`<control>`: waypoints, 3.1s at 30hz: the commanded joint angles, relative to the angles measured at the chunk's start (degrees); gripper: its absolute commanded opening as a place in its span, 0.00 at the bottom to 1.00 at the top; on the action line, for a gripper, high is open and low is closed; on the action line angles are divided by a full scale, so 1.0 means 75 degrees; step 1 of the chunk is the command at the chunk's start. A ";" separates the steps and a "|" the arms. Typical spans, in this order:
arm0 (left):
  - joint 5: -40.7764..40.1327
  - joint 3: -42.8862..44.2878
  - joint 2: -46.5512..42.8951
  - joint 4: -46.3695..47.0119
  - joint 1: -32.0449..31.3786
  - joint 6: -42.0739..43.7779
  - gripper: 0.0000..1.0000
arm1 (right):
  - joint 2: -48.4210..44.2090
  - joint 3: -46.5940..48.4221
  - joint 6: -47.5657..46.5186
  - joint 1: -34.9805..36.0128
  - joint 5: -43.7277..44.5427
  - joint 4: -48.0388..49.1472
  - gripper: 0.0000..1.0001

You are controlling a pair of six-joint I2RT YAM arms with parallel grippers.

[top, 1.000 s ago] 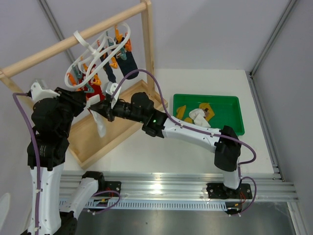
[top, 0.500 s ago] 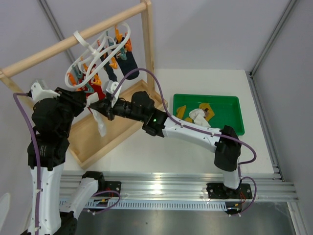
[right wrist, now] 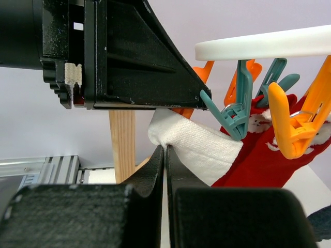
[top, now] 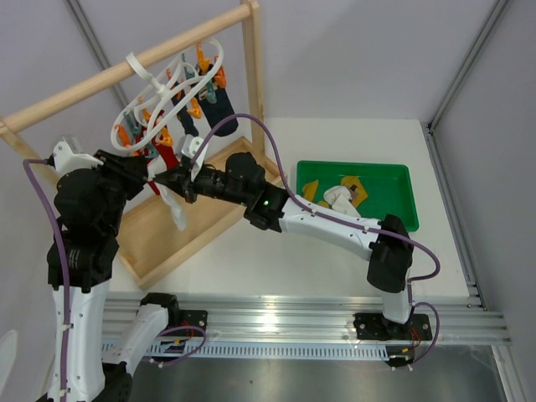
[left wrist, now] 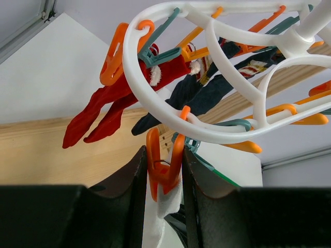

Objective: Clip the socks to the hanger
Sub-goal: Clamp the sock onto the hanger, then open the clamp at the hanger.

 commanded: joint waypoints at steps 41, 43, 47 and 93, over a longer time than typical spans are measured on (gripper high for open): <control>-0.0662 0.1285 -0.0916 -0.1384 0.0083 0.1065 1.00 | -0.1279 -0.1037 -0.0005 -0.0158 0.0090 0.0005 0.75; -0.0756 0.1507 -0.1021 -0.1501 0.0083 0.1206 0.99 | -0.1513 -0.1261 -0.0041 -0.0239 0.0265 -0.0007 0.77; -0.0839 0.1907 -0.1127 -0.1712 0.0083 0.1557 1.00 | -0.1702 -0.1543 -0.0193 -0.0392 0.0512 0.0086 0.77; 0.1517 0.1895 -0.0343 -0.1092 0.0083 0.1266 0.91 | 0.0654 0.1410 -0.0135 -0.0779 -0.0930 0.1235 0.22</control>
